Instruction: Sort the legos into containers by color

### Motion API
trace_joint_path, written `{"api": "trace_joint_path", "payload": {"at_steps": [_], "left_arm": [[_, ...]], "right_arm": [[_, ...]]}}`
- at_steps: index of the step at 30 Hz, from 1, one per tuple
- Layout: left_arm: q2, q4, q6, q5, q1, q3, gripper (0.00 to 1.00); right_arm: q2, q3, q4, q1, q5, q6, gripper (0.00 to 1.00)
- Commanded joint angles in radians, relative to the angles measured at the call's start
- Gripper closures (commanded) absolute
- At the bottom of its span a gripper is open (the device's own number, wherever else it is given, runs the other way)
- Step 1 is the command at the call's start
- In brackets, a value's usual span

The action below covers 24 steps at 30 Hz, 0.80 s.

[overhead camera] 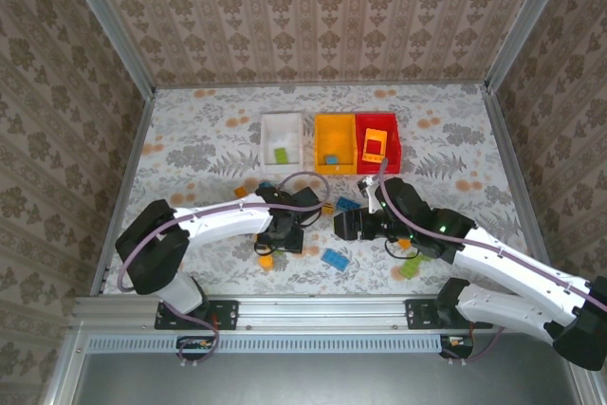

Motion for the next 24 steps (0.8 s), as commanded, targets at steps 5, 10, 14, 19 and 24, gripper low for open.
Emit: {"api": "trace_joint_path", "payload": {"at_steps": [5,10,14,19,24], "left_arm": [[0.015,-0.02,0.011,-0.032,-0.007,-0.002,0.34],[0.044,0.002,0.008,-0.015,-0.014,-0.009,0.39],[0.047,0.014,0.005,-0.015,-0.029,-0.002,0.43],[0.07,0.002,0.007,-0.029,-0.056,0.042,0.46],[0.098,0.018,0.003,-0.026,-0.062,0.047,0.48]], "right_arm": [[-0.017,-0.039,0.036,0.005,-0.021,0.034,0.29],[-0.013,-0.038,0.03,0.006,-0.012,0.036,0.29],[-0.02,-0.043,0.024,0.006,0.001,0.04,0.29],[-0.017,-0.048,0.03,0.006,0.006,0.046,0.29],[-0.021,-0.048,0.028,0.006,0.01,0.05,0.3]]}}
